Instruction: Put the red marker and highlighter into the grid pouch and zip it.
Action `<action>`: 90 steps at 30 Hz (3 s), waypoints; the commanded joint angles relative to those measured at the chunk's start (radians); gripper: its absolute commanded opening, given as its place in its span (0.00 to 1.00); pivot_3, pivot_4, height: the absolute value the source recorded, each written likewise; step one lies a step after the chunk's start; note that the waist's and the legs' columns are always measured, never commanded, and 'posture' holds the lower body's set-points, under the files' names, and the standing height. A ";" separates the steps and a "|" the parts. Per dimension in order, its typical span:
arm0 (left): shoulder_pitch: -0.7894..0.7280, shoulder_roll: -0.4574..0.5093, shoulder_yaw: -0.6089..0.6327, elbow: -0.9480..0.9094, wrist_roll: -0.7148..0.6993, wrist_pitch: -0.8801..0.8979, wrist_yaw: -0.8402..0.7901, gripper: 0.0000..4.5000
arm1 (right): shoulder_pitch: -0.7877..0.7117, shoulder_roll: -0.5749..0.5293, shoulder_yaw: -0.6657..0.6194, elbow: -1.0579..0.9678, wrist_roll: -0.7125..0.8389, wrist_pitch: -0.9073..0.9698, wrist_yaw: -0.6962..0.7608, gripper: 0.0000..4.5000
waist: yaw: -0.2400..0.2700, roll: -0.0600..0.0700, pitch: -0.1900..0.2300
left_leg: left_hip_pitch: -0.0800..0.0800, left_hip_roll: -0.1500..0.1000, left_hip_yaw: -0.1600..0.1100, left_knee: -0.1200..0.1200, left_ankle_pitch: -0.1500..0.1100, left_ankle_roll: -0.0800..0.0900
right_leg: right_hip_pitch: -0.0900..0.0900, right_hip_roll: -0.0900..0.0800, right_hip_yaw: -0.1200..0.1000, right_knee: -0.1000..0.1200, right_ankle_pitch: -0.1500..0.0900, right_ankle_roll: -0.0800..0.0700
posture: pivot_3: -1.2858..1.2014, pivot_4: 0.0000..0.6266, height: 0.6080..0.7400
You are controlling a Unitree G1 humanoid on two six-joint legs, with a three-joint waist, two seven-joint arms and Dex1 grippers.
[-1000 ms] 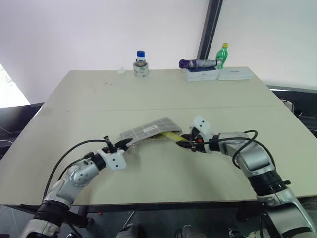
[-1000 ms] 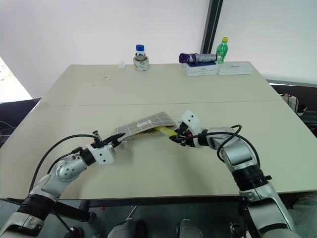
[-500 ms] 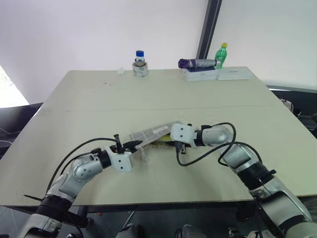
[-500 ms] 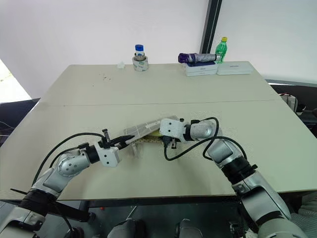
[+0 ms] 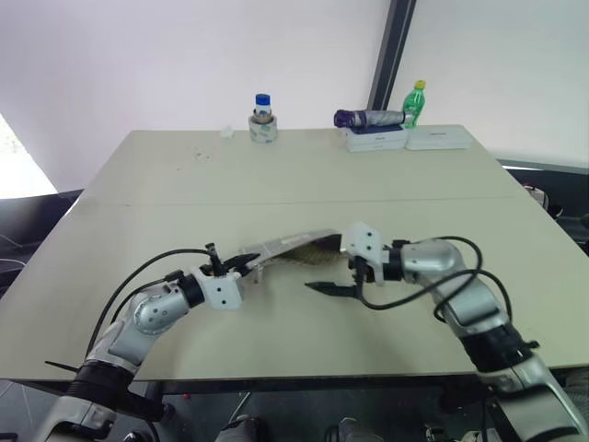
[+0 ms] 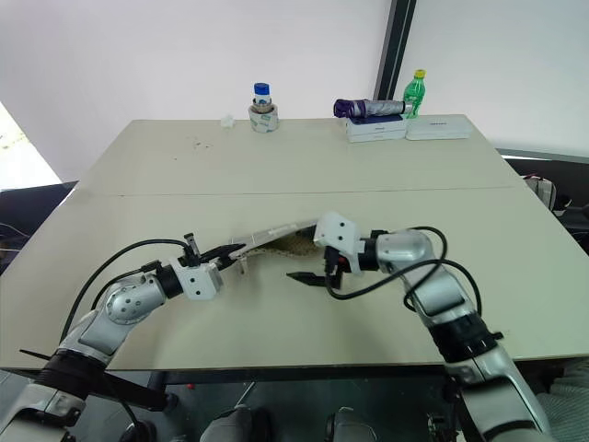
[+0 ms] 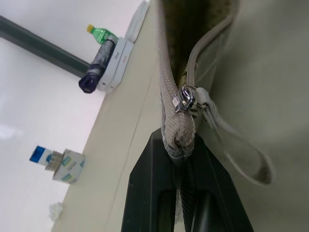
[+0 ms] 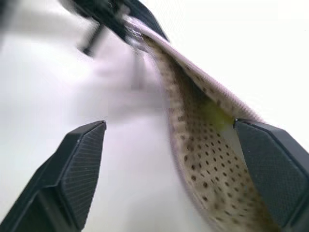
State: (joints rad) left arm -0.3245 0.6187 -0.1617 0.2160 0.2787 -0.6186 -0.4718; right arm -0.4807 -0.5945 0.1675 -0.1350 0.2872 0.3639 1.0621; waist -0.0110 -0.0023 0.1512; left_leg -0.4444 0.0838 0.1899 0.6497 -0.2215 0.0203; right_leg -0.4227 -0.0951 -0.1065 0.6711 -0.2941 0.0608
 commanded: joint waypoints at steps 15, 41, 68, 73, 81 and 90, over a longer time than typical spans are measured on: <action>-0.008 -0.015 0.010 0.052 0.006 -0.047 0.059 0.00 | 0.328 -0.117 -0.412 -0.013 -0.006 -0.034 -0.292 0.99 | -0.004 0.000 0.000 | 0.001 -0.001 0.000 0.000 -0.001 0.001 | 0.001 0.000 0.000 0.000 0.000 0.000 | 0.52 0.24 1.00; 0.004 -0.022 0.011 0.043 0.011 -0.049 0.079 0.00 | 0.125 -0.139 -0.377 0.090 0.176 0.382 -0.195 0.08 | -0.003 0.000 0.000 | 0.002 0.000 -0.001 0.000 -0.001 0.001 | 0.002 0.000 0.000 0.000 0.000 0.000 | 0.52 0.24 1.00; -0.045 -0.046 -0.031 -0.021 0.005 -0.066 0.025 0.00 | -0.143 -0.120 0.142 0.053 -0.148 0.050 -0.089 0.08 | -0.005 -0.001 0.000 | 0.001 -0.001 0.000 0.001 -0.001 0.002 | 0.002 0.000 -0.001 -0.001 0.000 0.000 | 0.52 0.24 1.00; -0.050 -0.044 -0.026 -0.053 -0.025 -0.074 0.006 0.00 | -0.197 -0.039 0.204 0.159 -0.275 -0.222 -0.113 0.08 | -0.004 -0.001 0.000 | 0.001 0.000 0.000 0.000 0.002 -0.003 | 0.001 0.001 -0.001 -0.001 0.000 0.000 | 0.52 0.24 1.00; -0.020 -0.038 -0.013 -0.072 -0.019 -0.051 0.005 0.00 | -0.192 -0.018 0.138 0.240 -0.238 -0.306 -0.041 0.38 | -0.002 -0.001 0.000 | 0.001 0.000 0.001 0.001 0.002 -0.003 | 0.002 0.000 -0.001 -0.001 0.000 0.000 | 0.52 0.24 1.00; -0.001 -0.048 -0.004 -0.077 -0.030 -0.019 0.007 0.00 | -0.054 -0.072 -0.154 -0.005 0.160 -0.031 0.040 0.97 | 0.004 -0.001 0.000 | 0.001 0.000 0.000 0.002 0.002 -0.003 | 0.002 0.000 -0.001 -0.001 0.000 0.000 | 0.52 0.24 1.00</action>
State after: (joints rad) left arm -0.3212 0.5719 -0.1813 0.1753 0.2712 -0.6358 -0.4742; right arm -0.5392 -0.6411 0.0947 -0.0608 0.3433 0.2676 1.0823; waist -0.0068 -0.0032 0.1514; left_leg -0.4439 0.0830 0.1889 0.6515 -0.2205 0.0187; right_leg -0.4197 -0.0957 -0.1075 0.6702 -0.2941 0.0610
